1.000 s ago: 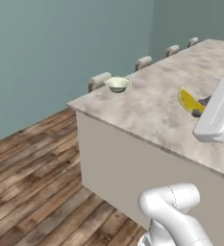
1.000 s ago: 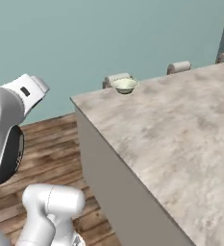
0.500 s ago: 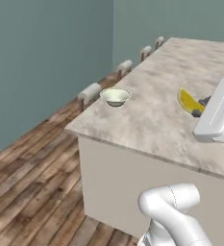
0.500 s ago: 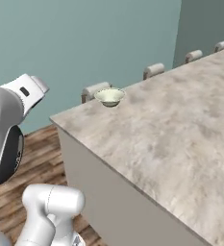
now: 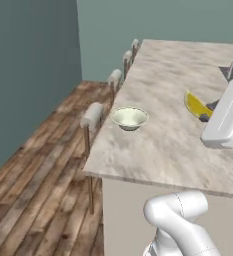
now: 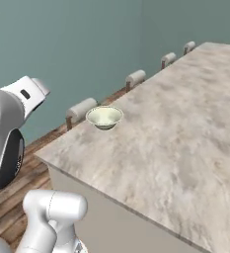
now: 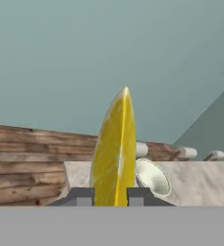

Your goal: There is a bowl on the dining counter. Grab a lemon wedge from the fridge and place it in the bowl. Then get the liquor bottle and glass cup from the cabinet and place them next to the bowl.

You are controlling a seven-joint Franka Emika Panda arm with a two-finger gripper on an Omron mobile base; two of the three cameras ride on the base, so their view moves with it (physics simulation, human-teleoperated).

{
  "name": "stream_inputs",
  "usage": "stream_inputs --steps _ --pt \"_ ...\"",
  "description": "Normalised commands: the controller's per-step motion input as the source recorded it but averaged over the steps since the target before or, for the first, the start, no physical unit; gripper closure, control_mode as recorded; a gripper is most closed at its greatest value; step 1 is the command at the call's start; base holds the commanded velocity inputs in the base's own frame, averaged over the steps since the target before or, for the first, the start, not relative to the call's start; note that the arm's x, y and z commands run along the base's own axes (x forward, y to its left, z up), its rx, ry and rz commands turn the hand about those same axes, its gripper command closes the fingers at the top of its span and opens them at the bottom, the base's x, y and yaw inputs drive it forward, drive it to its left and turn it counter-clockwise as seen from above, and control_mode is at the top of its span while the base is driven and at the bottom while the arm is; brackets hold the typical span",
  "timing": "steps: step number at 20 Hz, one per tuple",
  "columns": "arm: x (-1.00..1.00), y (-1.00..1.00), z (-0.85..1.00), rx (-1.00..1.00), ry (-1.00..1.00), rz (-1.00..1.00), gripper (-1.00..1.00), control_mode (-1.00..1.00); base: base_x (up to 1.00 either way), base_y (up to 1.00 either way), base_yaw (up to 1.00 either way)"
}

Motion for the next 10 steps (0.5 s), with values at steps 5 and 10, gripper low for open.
stream_inputs --steps 5,10 --pt "0.0 0.0 0.0 0.0 0.0 0.0 1.0 1.0 0.83 0.77 -0.41" --pt "0.0 0.0 0.0 0.0 0.0 0.0 1.0 1.0 0.47 0.85 -0.41"
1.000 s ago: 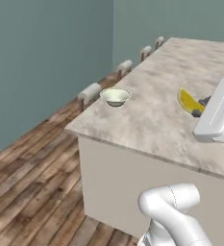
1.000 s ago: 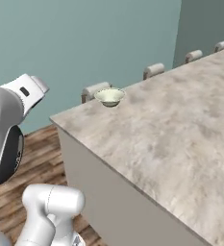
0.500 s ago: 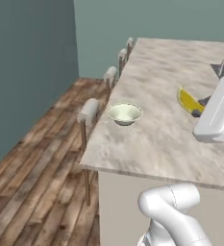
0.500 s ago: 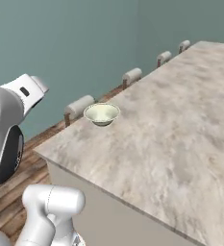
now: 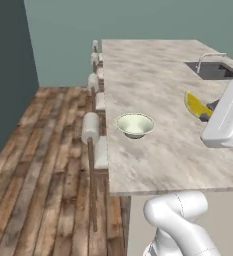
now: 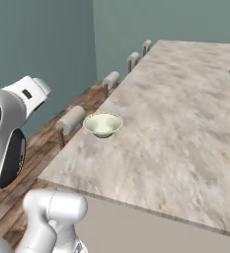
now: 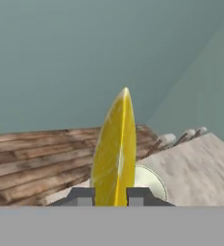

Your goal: There is a bowl on the dining counter. Grab a lemon wedge from the fridge and place it in the bowl. Then get the liquor bottle and glass cup from the cabinet and place them next to the bowl.

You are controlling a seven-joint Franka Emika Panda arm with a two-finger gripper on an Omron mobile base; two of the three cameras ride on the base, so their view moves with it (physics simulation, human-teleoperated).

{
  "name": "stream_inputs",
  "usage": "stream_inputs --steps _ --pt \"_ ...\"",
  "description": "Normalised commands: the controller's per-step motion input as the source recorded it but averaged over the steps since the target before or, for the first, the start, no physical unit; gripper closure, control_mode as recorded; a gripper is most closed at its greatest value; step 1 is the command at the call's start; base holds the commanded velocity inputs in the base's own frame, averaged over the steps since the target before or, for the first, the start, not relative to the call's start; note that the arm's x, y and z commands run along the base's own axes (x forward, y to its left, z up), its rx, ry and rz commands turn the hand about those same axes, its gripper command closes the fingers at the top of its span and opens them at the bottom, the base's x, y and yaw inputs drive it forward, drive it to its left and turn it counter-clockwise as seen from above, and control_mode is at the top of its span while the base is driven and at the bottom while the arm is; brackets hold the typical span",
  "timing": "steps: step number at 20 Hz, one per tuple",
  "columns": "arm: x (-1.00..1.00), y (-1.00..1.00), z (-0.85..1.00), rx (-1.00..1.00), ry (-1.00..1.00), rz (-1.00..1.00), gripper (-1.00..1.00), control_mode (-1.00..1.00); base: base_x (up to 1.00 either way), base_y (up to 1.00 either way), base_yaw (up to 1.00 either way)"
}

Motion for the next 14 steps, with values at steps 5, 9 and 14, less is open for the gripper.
stream_inputs --steps 5,9,14 --pt "0.0 0.0 0.0 0.0 0.0 0.0 1.0 1.0 0.02 0.98 -0.38" --pt "0.0 0.0 0.0 0.0 0.0 0.0 1.0 1.0 0.0 0.93 -0.39" --pt "0.0 0.0 0.0 0.0 0.0 0.0 1.0 1.0 0.13 0.69 -0.5"
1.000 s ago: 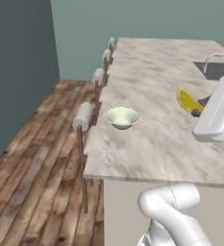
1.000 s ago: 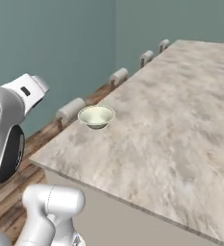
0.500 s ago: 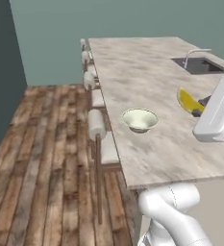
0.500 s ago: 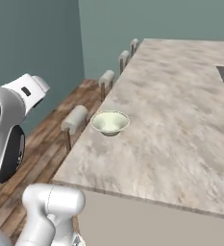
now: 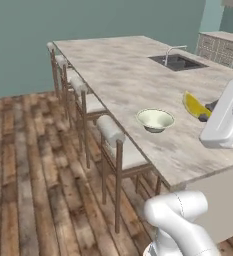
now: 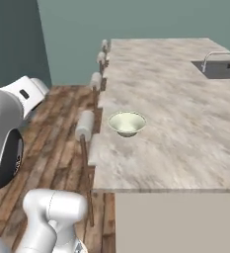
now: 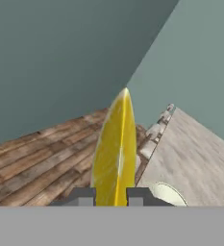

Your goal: There is a bowl on the dining counter. Grab a lemon wedge from the fridge and place it in the bowl. Then get the liquor bottle and glass cup from the cabinet and place them next to the bowl.

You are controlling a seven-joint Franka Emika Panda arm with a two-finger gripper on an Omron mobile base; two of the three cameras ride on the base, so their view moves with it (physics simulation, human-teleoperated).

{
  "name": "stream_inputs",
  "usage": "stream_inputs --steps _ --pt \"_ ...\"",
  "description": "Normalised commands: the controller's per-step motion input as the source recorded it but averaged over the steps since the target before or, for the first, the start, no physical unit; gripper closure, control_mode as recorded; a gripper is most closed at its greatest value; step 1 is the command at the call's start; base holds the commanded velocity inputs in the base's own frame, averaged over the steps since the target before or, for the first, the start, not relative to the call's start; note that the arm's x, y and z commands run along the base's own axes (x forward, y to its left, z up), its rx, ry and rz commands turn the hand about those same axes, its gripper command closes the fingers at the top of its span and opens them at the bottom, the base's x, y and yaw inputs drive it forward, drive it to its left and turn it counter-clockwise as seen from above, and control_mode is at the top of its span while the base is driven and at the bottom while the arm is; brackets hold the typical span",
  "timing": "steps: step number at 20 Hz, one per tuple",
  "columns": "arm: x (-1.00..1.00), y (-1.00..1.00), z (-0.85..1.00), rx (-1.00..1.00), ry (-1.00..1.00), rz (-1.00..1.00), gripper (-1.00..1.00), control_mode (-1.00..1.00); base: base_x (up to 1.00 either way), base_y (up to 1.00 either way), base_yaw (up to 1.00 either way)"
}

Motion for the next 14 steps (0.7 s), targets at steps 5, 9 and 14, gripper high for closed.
stream_inputs --steps 5,9,14 --pt "0.0 0.0 0.0 0.0 0.0 0.0 1.0 1.0 0.35 0.53 -0.56" --pt "0.0 0.0 0.0 0.0 0.0 0.0 1.0 1.0 0.33 0.53 -0.56" --pt "0.0 0.0 0.0 0.0 0.0 0.0 1.0 1.0 0.5 0.49 -0.57"
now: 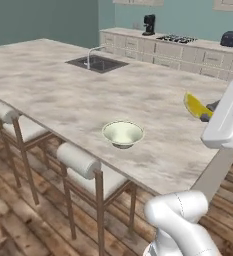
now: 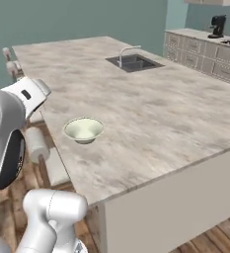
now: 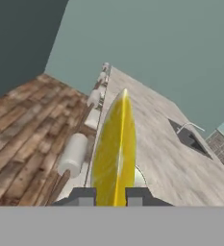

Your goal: There is a bowl on the dining counter. Grab a lemon wedge from the fridge and place it in the bowl. Then get the liquor bottle and glass cup from the cabinet and place them next to the bowl.

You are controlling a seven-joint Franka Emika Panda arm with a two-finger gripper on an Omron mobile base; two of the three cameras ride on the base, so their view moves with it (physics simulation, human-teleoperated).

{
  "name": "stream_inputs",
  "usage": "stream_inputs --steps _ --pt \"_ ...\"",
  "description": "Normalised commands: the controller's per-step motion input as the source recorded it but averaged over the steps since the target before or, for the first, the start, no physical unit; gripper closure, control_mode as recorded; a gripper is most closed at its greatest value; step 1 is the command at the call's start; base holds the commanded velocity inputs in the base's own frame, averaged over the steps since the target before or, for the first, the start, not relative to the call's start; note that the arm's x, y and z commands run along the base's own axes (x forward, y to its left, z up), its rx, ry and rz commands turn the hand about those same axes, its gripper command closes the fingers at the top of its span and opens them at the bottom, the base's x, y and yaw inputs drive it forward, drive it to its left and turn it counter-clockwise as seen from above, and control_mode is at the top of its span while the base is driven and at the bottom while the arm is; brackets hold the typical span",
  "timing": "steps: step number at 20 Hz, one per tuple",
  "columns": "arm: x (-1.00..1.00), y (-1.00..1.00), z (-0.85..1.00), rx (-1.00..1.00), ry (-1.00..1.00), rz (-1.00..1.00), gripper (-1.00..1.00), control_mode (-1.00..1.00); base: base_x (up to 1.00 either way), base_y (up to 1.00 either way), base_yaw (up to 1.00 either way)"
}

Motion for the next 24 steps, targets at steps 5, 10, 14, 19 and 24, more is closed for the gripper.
stream_inputs --steps 5,10,14,19,24 --pt "0.0 0.0 0.0 0.0 0.0 0.0 1.0 1.0 0.15 0.68 -0.49" --pt "0.0 0.0 0.0 0.0 0.0 0.0 1.0 1.0 0.0 0.72 -0.47" --pt "0.0 0.0 0.0 0.0 0.0 0.0 1.0 1.0 0.0 0.78 -0.44" --pt "0.0 0.0 0.0 0.0 0.0 0.0 1.0 1.0 0.09 0.79 -0.46" --pt "0.0 0.0 0.0 0.0 0.0 0.0 1.0 1.0 0.5 0.66 -0.43"
